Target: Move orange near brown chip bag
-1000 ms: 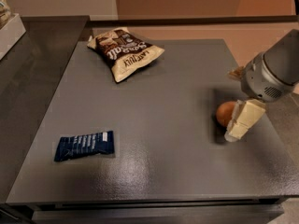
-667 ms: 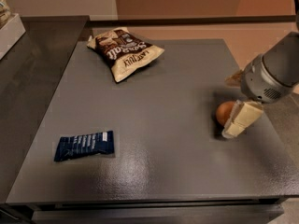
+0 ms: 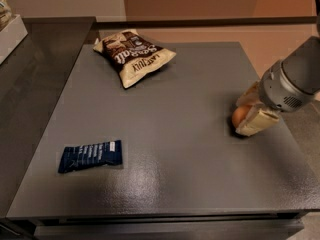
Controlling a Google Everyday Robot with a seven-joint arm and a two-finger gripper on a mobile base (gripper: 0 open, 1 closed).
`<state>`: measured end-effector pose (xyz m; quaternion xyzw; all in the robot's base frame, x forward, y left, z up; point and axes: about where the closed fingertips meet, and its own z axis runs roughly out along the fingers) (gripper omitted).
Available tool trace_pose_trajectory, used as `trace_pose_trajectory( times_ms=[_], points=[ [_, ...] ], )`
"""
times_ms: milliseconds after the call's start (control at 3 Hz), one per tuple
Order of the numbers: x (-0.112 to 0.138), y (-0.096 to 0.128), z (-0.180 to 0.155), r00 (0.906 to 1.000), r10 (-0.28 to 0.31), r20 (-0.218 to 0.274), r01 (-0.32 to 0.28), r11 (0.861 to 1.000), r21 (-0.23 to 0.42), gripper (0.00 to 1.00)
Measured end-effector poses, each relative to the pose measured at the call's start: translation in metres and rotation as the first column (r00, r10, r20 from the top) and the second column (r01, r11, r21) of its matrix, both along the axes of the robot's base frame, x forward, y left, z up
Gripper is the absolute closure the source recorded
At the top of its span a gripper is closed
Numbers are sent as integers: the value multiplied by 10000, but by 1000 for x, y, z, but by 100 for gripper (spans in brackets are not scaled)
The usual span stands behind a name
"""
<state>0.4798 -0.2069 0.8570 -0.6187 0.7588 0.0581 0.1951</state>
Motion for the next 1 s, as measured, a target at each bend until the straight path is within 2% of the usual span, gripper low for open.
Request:
trace_pose_trajectory(
  times_ms=[333, 667, 1000],
  points=[
    [8, 9, 15, 9998, 183, 127, -185, 9997, 141, 87],
    [28, 28, 36, 9985, 411, 372, -426, 9983, 394, 100],
    [60, 49, 53, 9963, 506, 688, -548, 9967, 599, 100]
  ],
)
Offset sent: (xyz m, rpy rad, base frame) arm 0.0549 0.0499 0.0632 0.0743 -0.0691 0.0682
